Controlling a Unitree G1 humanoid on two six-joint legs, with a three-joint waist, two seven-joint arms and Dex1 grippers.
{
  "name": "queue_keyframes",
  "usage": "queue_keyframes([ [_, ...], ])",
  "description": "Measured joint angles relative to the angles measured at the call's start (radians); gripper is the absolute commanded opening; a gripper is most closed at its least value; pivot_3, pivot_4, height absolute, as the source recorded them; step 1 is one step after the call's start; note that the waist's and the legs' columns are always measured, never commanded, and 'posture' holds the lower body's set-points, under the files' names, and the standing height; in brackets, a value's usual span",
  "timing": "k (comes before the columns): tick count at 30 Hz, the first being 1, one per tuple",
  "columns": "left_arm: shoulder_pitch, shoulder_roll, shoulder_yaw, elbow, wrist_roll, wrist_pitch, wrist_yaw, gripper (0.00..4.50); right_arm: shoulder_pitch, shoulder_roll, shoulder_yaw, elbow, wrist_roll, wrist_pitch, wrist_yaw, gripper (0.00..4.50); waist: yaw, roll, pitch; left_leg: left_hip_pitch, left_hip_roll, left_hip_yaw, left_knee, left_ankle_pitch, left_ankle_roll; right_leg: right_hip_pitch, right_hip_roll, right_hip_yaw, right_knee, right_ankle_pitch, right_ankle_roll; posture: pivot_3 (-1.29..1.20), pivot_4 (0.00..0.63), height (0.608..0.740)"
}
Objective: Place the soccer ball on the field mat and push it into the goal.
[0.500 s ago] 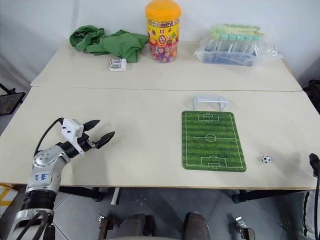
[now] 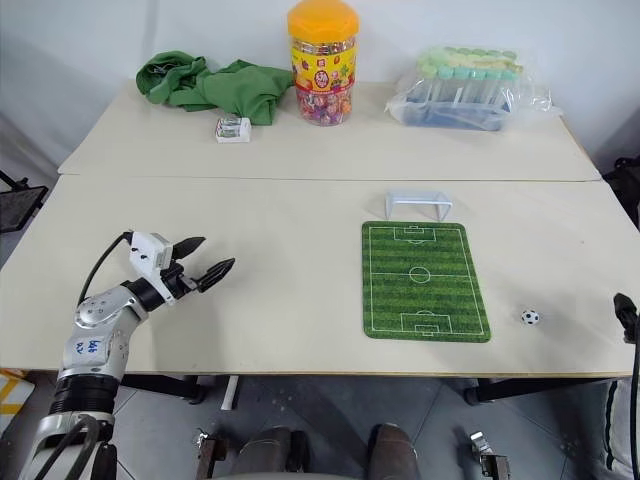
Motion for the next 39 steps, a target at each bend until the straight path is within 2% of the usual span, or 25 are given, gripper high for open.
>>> queue_keyframes([
  [6, -0.044, 0.0, -0.048, 0.004, -0.033, -0.023, -0.193, 4.5, 0.075, -0.008, 0.09, -0.265, 0.027, 0.118, 0.125, 4.49, 0.003, 0.0, 0.0, -0.001, 0.0, 0.0, 0.0, 0.0, 0.0, 0.0, 0.0, -0.001, 0.0, 0.0, 0.0, 0.0, 0.15, 0.74],
  [13, -0.074, -0.017, -0.082, 0.026, -0.12, 0.011, -0.409, 4.5, 0.093, -0.041, 0.196, -0.284, 0.007, 0.149, 0.263, 4.49, 0.004, -0.001, 0.0, -0.001, -0.002, -0.001, 0.002, 0.0, 0.001, 0.0, 0.001, -0.001, 0.0, 0.0, 0.0, 0.0, 0.15, 0.74],
  [20, 0.001, -0.019, -0.08, -0.032, -0.146, 0.027, -0.417, 4.5, 0.144, -0.041, 0.196, -0.261, -0.009, 0.163, 0.312, 4.49, 0.003, -0.001, 0.0, -0.001, -0.001, -0.001, 0.002, 0.0, 0.001, 0.0, 0.0, 0.0, 0.0, 0.0, 0.0, 0.0, 0.15, 0.74],
  [24, 0.014, -0.02, -0.079, -0.052, -0.146, 0.024, -0.408, 4.5, 0.123, -0.028, 0.201, -0.224, -0.009, 0.166, 0.327, 4.49, 0.003, -0.001, 0.0, -0.001, -0.001, -0.001, 0.002, 0.0, 0.001, 0.001, 0.0, 0.0, 0.0, 0.0, 0.0, 0.0, 0.15, 0.74],
  [27, 0.014, -0.025, -0.079, -0.05, -0.146, 0.012, -0.407, 4.5, 0.082, -0.015, 0.219, -0.181, -0.012, 0.138, 0.33, 3.89, 0.002, -0.001, 0.0, -0.001, -0.001, -0.001, 0.003, 0.0, 0.001, 0.001, 0.0, 0.0, 0.0, 0.0, 0.0, 0.0, 0.15, 0.74],
  [36, 0.004, -0.034, -0.079, -0.032, -0.146, -0.021, -0.401, 4.5, 0.078, -0.009, 0.239, -0.192, -0.006, 0.128, 0.369, 0.86, 0.002, -0.001, 0.001, 0.0, -0.001, -0.001, 0.003, 0.0, 0.001, 0.002, 0.0, -0.001, 0.0, 0.0, 0.0, 0.0, 0.15, 0.74],
  [39, 0.005, -0.032, -0.079, -0.011, -0.145, -0.037, -0.41, 4.5, 0.102, -0.01, 0.23, -0.223, -0.007, 0.133, 0.365, 0.84, 0.004, -0.001, 0.001, 0.0, -0.001, -0.002, 0.003, 0.0, 0.001, 0.002, 0.0, -0.001, 0.0, 0.0, 0.0, 0.0, 0.15, 0.74],
])
